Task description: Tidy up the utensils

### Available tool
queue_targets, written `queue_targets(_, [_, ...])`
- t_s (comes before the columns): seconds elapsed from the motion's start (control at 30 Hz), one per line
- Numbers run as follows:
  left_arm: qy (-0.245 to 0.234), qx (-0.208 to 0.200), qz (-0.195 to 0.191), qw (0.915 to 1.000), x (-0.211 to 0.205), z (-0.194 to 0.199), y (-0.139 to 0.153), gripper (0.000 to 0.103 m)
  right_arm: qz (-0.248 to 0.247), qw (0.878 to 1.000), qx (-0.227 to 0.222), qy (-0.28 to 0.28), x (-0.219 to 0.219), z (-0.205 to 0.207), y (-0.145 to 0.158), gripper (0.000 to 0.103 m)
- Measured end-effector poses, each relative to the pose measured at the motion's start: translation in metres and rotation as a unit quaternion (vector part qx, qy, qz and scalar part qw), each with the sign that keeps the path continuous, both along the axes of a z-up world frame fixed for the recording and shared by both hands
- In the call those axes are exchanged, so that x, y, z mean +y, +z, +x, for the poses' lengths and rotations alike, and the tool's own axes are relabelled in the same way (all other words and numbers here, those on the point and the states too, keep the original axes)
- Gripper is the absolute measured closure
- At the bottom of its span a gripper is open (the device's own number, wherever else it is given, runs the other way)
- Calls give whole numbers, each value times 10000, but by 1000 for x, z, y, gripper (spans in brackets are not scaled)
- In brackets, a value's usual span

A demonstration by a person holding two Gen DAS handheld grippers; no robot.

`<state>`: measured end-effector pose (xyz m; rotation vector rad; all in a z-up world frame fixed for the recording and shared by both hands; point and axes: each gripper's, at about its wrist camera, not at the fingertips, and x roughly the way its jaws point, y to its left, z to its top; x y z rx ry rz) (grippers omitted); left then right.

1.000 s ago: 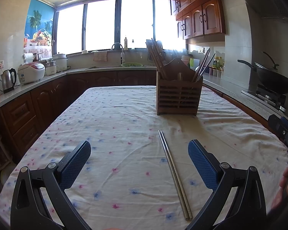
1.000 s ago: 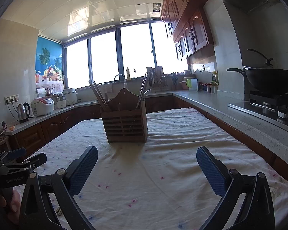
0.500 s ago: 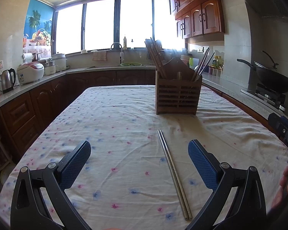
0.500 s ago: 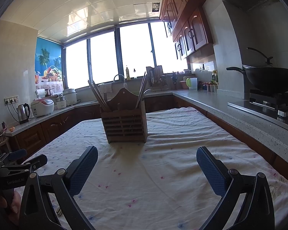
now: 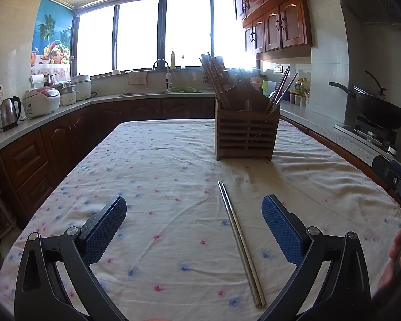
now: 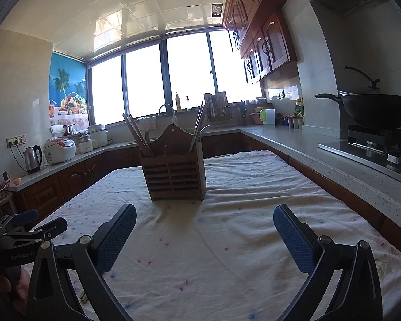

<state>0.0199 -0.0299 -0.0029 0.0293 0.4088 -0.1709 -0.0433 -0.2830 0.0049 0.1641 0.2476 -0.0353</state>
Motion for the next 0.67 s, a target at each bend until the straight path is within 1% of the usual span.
queue_targets(0.37, [-128,119,-86,9998,-3,8,1,0,15,10000,45,-50,0,1,6,0])
queue_targets(0.67, [-235,186,-137,9995,-4,7,4,0,62,9998,160,-45,2,4,4,0])
